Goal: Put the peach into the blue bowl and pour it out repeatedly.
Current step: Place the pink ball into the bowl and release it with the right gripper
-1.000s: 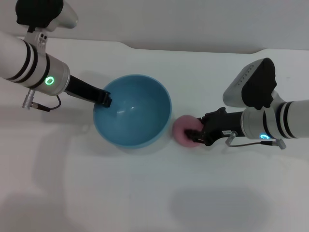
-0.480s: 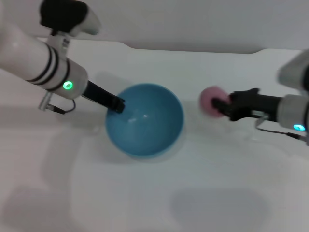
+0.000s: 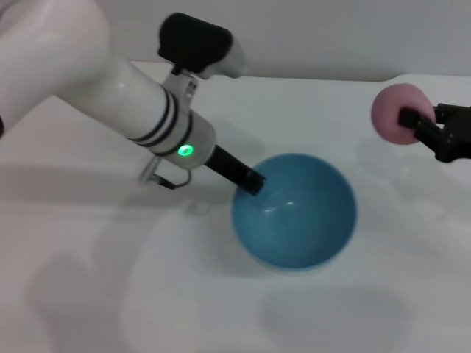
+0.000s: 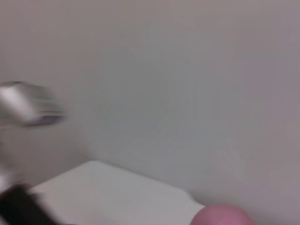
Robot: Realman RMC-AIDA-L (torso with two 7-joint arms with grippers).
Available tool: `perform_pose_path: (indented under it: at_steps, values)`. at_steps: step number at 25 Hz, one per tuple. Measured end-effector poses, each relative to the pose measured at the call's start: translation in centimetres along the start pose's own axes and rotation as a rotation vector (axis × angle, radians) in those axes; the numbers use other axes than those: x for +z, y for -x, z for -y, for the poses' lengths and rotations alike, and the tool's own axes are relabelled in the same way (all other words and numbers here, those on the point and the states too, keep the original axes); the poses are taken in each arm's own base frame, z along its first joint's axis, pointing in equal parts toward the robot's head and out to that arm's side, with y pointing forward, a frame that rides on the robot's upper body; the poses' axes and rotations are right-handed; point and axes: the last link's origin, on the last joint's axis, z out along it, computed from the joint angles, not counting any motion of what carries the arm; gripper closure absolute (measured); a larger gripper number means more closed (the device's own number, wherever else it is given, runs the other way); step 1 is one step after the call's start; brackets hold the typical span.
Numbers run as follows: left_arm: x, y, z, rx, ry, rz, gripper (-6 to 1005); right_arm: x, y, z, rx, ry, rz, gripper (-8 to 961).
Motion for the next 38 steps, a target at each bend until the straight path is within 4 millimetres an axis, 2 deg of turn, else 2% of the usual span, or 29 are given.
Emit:
perform_pose_path:
  at_steps: [5, 8, 10, 16, 23, 29, 33, 38]
  values:
    - [1.0, -1.0, -1.5, 0.016, -0.001, -0.026, 1001, -1.4, 1.5, -2.3, -0.083, 0.193, 0.012, 802]
    - [1.2, -1.1, -1.6, 0.019, -0.003, -0.022, 1001, -1.0, 2.3, -3.8, -0.117, 0.304, 0.014, 825]
    - [1.3, -1.1, -1.7, 0.016, -0.001, -0.020, 1000, 0.1, 2.0, -4.8, -0.146, 0.385, -0.068, 840]
    - [1.3, -1.1, -1.8, -0.005, 0.010, -0.020, 1000, 1.8, 1.2, -5.0, -0.127, 0.387, -0.197, 887]
    - [1.3, -1.3, -2.0, -0.003, 0.017, -0.021, 1000, 2.8, 0.8, -5.0, -0.091, 0.366, -0.244, 908]
    - [1.1, -1.8, -2.2, 0.003, 0.019, -0.031, 1000, 3.7, 1.0, -5.3, -0.073, 0.369, -0.286, 840]
    - [1.1, -2.1, -2.3, 0.019, 0.017, -0.035, 1000, 3.5, 1.5, -5.1, -0.091, 0.355, -0.272, 620]
    - [1.1, -2.1, -2.3, 0.019, 0.015, -0.041, 1001, 3.1, 2.1, -4.5, -0.091, 0.330, -0.248, 566]
